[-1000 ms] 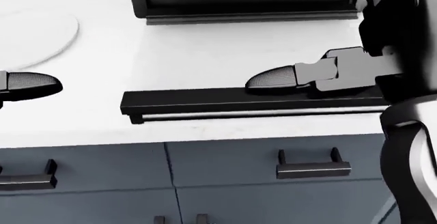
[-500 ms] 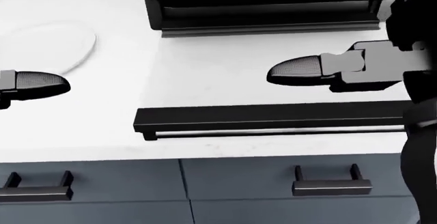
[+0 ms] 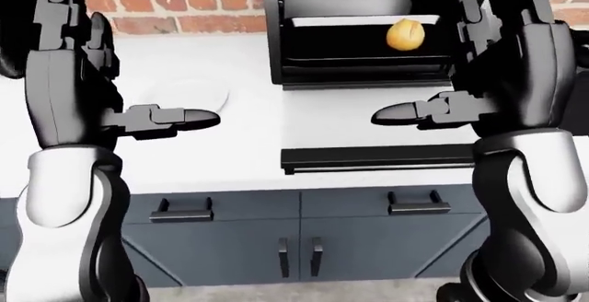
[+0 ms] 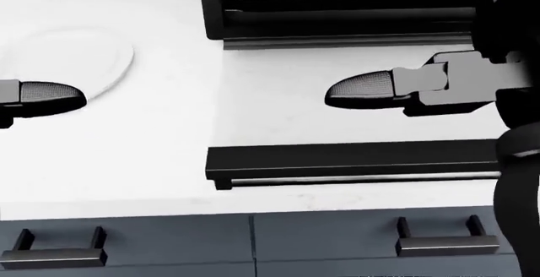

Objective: Pick the bread from the tray and place it on the plate on the counter.

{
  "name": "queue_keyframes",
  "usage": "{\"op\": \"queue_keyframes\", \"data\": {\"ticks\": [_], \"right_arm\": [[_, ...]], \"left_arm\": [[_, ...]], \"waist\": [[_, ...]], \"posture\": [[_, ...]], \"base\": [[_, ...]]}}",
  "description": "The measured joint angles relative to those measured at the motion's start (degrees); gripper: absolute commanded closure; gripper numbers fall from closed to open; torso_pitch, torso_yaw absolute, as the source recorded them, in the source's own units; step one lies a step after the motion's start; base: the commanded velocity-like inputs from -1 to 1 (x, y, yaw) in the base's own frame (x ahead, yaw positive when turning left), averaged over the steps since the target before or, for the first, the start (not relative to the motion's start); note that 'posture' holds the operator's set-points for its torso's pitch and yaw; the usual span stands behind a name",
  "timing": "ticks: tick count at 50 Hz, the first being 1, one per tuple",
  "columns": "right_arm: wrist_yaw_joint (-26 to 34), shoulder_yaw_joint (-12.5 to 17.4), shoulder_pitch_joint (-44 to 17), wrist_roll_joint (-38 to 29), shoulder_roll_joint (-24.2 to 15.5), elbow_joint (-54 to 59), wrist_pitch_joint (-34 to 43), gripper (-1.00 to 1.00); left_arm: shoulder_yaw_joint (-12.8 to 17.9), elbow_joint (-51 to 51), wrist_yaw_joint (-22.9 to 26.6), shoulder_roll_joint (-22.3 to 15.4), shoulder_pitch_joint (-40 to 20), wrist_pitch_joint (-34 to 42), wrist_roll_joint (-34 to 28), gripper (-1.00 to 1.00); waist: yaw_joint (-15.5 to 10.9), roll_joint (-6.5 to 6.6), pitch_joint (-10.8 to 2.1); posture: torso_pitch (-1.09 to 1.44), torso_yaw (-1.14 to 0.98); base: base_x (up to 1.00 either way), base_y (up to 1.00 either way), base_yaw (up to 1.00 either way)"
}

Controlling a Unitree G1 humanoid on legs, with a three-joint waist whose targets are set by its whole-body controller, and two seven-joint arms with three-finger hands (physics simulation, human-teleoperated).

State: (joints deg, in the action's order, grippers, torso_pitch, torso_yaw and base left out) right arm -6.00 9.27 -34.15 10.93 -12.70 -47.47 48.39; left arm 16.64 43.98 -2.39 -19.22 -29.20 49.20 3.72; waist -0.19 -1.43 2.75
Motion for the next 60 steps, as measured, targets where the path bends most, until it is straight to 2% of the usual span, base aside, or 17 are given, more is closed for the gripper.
{"op": "queue_keyframes", "data": {"ticks": [1, 6, 10, 13, 16, 19, 23, 25, 29, 33, 36, 40, 43, 48, 51, 53, 60], "right_arm": [[-0.2, 0.3, 0.3, -0.1, -0.1, 0.0, 0.0, -1.0], [-0.5, 0.8, 0.6, -0.6, -0.3, 0.0, 0.7, -1.0], [-0.3, 0.9, 0.0, -0.1, -0.6, -1.4, 0.6, -1.0], [-0.4, 1.1, -0.3, 0.1, -0.9, -1.5, 1.0, -1.0], [-0.1, 0.1, 0.3, 0.5, -0.6, -1.3, 1.9, -1.0], [0.0, -0.1, 0.3, 0.7, -0.6, -1.2, 2.2, -1.0], [-0.5, 0.9, -0.6, 0.5, -0.5, -2.1, 1.3, -1.0], [-0.7, 0.8, -0.7, 0.4, -0.9, -2.3, 0.9, -1.0], [-0.4, 0.4, 0.6, 0.0, -0.8, -1.6, 1.4, -1.0], [-0.5, 1.1, 0.7, -0.3, -0.8, -0.8, 2.3, -1.0], [-0.6, 1.5, 0.1, -0.3, -1.0, -2.0, 1.4, -1.0], [-0.5, 1.4, 0.5, -0.1, -0.8, -2.5, 0.5, -1.0], [0.0, 0.5, 1.6, 0.8, -0.5, -2.2, 1.2, -1.0], [-0.7, 2.1, 0.3, 1.6, -1.2, -2.1, 1.3, -1.0], [-1.4, 2.6, -0.6, 2.1, -2.0, -2.5, 1.1, -1.0], [-1.8, 2.5, -0.1, 2.3, -2.4, -2.4, 1.1, -1.0], [-2.2, 3.2, -4.7, 0.4, -6.2, 3.3, 6.5, -1.0]], "left_arm": [[-0.3, 0.0, 0.1, 0.2, 0.1, 0.0, 0.0, -1.0], [-1.1, -0.2, 0.6, 0.3, 0.0, 0.3, 0.4, -1.0], [-0.4, 0.6, 0.4, 0.0, -0.3, 0.0, -0.1, -1.0], [-0.3, 0.8, 0.5, -0.1, -0.5, 0.1, -0.2, -1.0], [0.5, 0.2, 0.3, -0.1, 0.5, 0.5, -0.4, -1.0], [0.5, -0.1, 0.1, 0.0, 0.5, 0.8, -0.6, -1.0], [0.2, 1.0, 0.4, -0.3, -0.1, -0.1, -0.4, -1.0], [0.4, 1.0, 0.4, -0.4, -0.2, -0.4, -0.4, -1.0], [-0.4, -0.3, 0.4, 0.5, 0.8, 0.2, -0.3, -1.0], [-1.0, -0.7, 0.9, 0.4, 0.5, 0.7, 0.2, -1.0], [-0.4, 0.9, 0.8, 0.1, 0.0, -0.1, 0.1, -1.0], [-0.3, 1.1, 0.5, -0.2, -0.4, -0.5, -0.3, -1.0], [0.1, 0.1, 0.3, -0.1, 0.2, 0.7, -0.8, -1.0], [-0.6, 0.3, 0.4, -0.7, -2.3, 1.8, -1.0, -1.0], [-0.6, 0.6, 0.5, -0.6, -2.4, 0.9, -1.0, -1.0], [-0.8, 0.2, 0.5, 0.0, -1.5, 0.9, -1.1, -1.0], [-0.6, -0.3, 0.7, 0.0, -1.0, 1.0, -0.5, -1.0]], "waist": [[0.3, 0.73, 0.1], [0.3, 0.2, -0.38], [0.4, 2.39, 0.1], [0.6, 5.21, -0.49], [-0.3, 4.34, 0.05], [-0.2, 3.83, -0.43], [-0.6, 1.47, 0.74], [-1.2, -0.6, 0.57], [-0.4, 0.7, 0.82], [0.2, -0.21, -1.08], [0.3, 1.62, -1.08], [0.6, 5.93, -0.56], [0.2, 4.71, 0.27], [0.1, 1.74, 0.48], [-0.7, -0.92, 0.24], [-0.7, -0.21, 0.8], [-0.1, 1.31, 0.34]], "posture": [[0.0, 0.0], [0.0, 0.0], [0.0, 0.0], [0.0, 0.0], [0.0, 0.0], [0.0, 0.0], [0.0, 0.0], [0.0, 0.0], [0.0, 0.0], [0.0, 0.0], [0.0, 0.0], [0.0, 0.0], [0.0, 0.0], [0.0, 0.0], [0.0, 0.0], [0.0, 0.0], [0.0, 0.0]], "base": [[0.08, 0.0, 0.0], [0.08, 0.0, 0.0], [0.07, 0.01, 0.0], [0.04, 0.07, 0.0], [0.0, 0.1, 0.0], [0.0, 0.1, 0.0], [0.0, 0.0, 0.0], [0.0, 0.0, 0.0], [0.0, 0.11, 0.0], [0.0, 0.2, 0.0], [0.01, 0.15, 0.0], [0.06, 0.12, 0.0], [0.06, 0.19, 0.0], [0.02, 0.06, 0.0], [0.0, 0.0, 0.0], [0.0, 0.0, 0.0], [0.0, 0.0, 0.0]]}}
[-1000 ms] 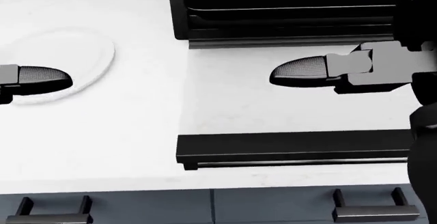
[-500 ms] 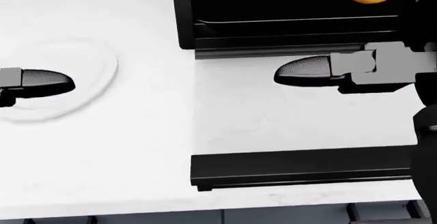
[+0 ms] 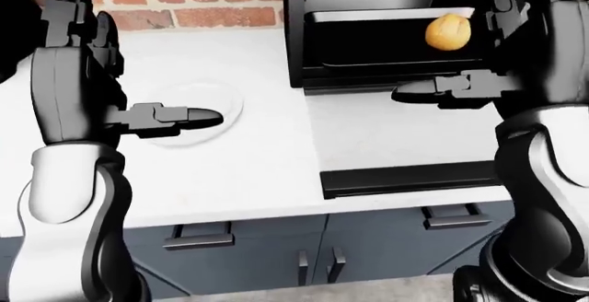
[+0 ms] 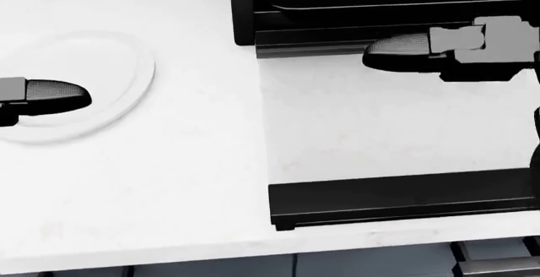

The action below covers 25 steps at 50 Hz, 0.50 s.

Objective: Pick the bread from the tray and place it on the plate on the counter.

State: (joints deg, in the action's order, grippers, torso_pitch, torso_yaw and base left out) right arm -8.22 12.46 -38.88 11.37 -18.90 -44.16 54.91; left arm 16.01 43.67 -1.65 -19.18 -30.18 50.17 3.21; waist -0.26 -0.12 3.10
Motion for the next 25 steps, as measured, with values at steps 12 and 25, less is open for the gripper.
{"op": "queue_keyframes", "data": {"ticks": [12, 25], "right_arm": [[2.0, -0.9, -17.1, -5.9, -7.7, 15.1, 9.6, -1.0], [4.4, -4.8, -28.7, -20.5, -11.1, 39.3, 12.3, -1.0]], "left_arm": [[0.6, 0.5, -0.5, -0.3, 0.5, -0.3, 0.5, -1.0], [0.4, -1.7, -0.7, 0.0, 0.5, -2.6, 0.8, -1.0]], "waist": [[0.1, -0.11, -0.13], [0.0, 0.24, 0.16]], "posture": [[0.0, 0.0], [0.0, 0.0]], "base": [[0.0, 0.0, 0.0], [0.0, 0.0, 0.0]]}}
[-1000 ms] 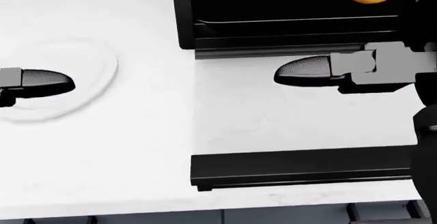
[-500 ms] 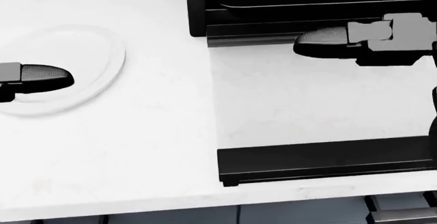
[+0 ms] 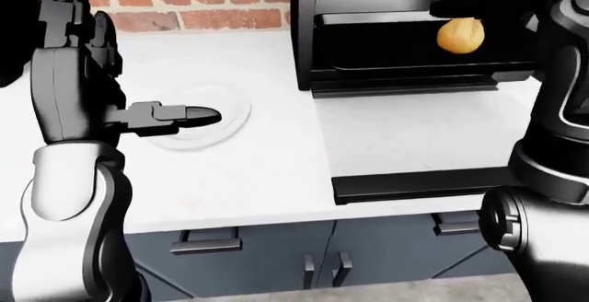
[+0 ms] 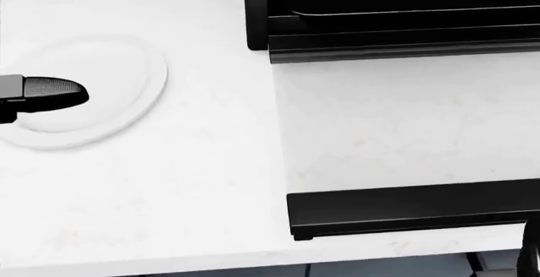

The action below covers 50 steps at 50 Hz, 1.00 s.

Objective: Pick the bread from the tray and place it on the plate on the counter.

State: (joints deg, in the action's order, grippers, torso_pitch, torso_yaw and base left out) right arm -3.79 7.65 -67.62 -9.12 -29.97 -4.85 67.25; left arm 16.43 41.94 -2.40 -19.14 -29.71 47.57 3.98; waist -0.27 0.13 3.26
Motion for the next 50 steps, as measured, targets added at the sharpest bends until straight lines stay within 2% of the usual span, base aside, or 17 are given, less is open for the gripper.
{"op": "queue_keyframes", "data": {"ticks": [3, 8, 19, 28, 50], "right_arm": [[1.8, -0.4, -0.6, -3.7, -0.7, 3.6, -1.1, -1.0], [3.6, 0.4, -3.2, -8.8, -0.8, 13.5, -5.4, -1.0], [5.4, 1.2, -4.9, -14.7, -0.4, 23.4, -10.4, -1.0], [2.7, 1.6, -7.4, -13.4, 1.3, 32.6, -14.8, -1.0], [-0.7, 0.4, -8.7, -9.6, 3.2, 43.6, -21.2, -1.0]], "left_arm": [[-0.1, -0.2, -0.1, 0.1, 0.3, -0.7, 0.2, -1.0], [0.4, -0.3, -0.3, 0.2, 1.1, -1.1, 0.4, -1.0], [1.3, 0.5, -0.5, 0.5, 2.9, -2.2, 1.4, -1.0], [1.6, 1.0, -0.7, 0.4, 4.0, -2.7, 2.0, -1.0], [1.1, -0.5, -0.8, 0.5, 3.7, -3.4, 1.7, -1.0]], "waist": [[-0.1, 0.04, 0.01], [0.1, 0.27, -0.01], [0.1, 0.57, -0.07], [0.2, 0.75, -0.14], [0.1, 0.6, -0.39]], "posture": [[0.0, 0.0], [0.0, 0.0], [0.0, 0.0], [0.0, 0.0], [0.0, 0.0]], "base": [[0.0, 0.0, 0.0], [0.0, 0.0, 0.0], [0.0, 0.0, 0.0], [0.0, 0.0, 0.0], [0.0, 0.0, 0.0]]}}
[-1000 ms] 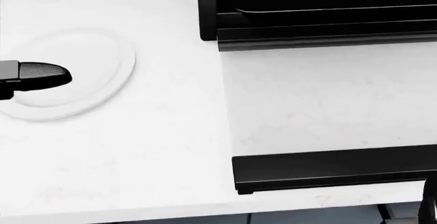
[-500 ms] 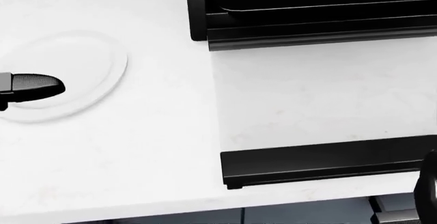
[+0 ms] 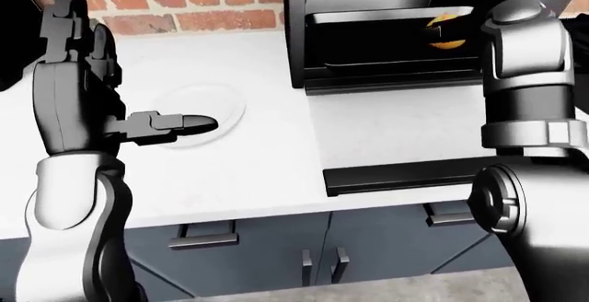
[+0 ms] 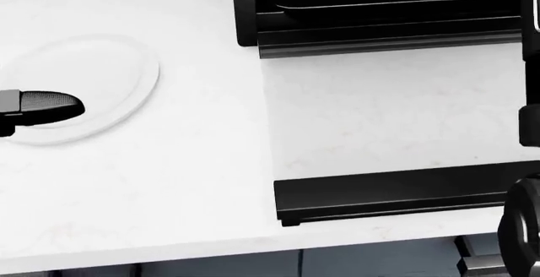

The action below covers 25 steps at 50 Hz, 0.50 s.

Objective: Pick the bread from the tray and place it on the plate on the counter.

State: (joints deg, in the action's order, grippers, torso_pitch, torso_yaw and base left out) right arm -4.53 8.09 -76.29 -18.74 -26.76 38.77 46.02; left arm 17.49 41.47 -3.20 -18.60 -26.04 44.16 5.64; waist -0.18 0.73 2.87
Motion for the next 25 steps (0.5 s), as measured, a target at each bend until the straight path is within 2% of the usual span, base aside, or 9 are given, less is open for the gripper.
{"op": "queue_keyframes", "data": {"ticks": [23, 25], "right_arm": [[-1.2, -0.1, 0.4, 1.2, 0.8, 4.8, -2.2, -1.0], [-1.3, -0.1, 0.3, 1.3, 0.9, 4.8, -2.3, -0.87]], "left_arm": [[0.9, 0.9, 0.1, 0.1, 1.5, -0.5, 0.4, -1.0], [1.0, 0.9, 0.1, 0.1, 1.6, -0.6, 0.4, -1.0]], "waist": [[-0.1, 0.06, -0.13], [-0.1, 0.06, -0.14]], "posture": [[0.0, 0.0], [0.0, 0.0]], "base": [[0.0, 0.0, 0.0], [0.0, 0.0, 0.0]]}}
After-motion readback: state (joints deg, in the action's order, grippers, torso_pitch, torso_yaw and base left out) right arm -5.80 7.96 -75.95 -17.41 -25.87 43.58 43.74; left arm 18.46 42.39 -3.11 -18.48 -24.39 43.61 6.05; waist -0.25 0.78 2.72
